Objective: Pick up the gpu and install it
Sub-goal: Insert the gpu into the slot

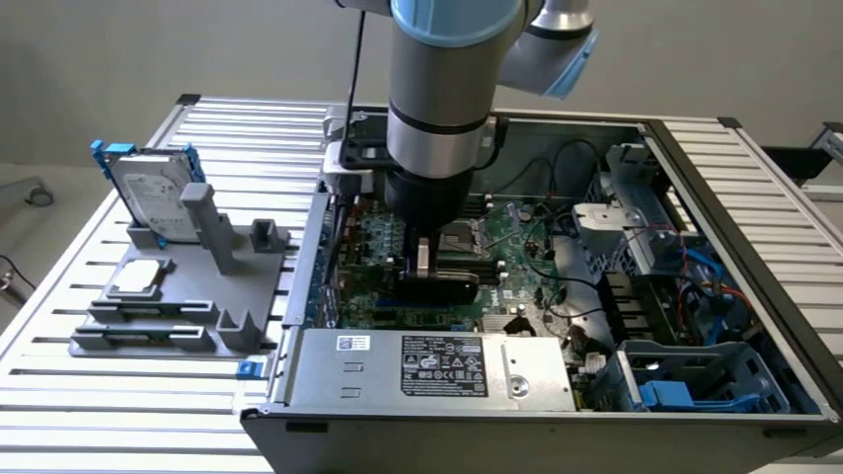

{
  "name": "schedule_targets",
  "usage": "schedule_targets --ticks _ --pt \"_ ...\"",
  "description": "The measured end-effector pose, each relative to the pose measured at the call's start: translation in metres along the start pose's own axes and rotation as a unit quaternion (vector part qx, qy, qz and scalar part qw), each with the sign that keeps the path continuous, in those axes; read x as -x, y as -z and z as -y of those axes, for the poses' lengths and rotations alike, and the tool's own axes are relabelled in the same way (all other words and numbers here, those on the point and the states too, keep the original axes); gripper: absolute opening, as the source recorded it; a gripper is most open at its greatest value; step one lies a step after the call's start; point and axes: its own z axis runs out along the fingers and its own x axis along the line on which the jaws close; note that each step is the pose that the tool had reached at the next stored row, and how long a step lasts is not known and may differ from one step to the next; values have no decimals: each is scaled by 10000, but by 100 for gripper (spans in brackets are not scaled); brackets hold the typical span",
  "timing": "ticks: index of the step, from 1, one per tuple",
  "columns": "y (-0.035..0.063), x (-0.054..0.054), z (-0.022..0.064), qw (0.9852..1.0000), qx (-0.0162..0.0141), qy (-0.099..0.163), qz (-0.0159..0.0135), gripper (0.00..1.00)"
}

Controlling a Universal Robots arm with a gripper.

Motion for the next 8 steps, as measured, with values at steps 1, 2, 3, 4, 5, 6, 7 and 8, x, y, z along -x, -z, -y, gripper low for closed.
schedule_targets --ticks 1,2,3,4,5,6,7,8 --pt "-2 0 0 10000 1 0 2 26" --pt "-5 0 0 10000 1 0 3 26" --pt "-7 -1 0 10000 2 0 3 26" --pt "-9 -1 0 10000 3 0 4 26" --pt "-12 -2 1 10000 4 0 4 26" --pt "-14 -2 1 10000 6 0 4 26" --pt "-17 -3 1 10000 9 0 4 26" --pt "-19 -3 1 10000 12 0 4 26"
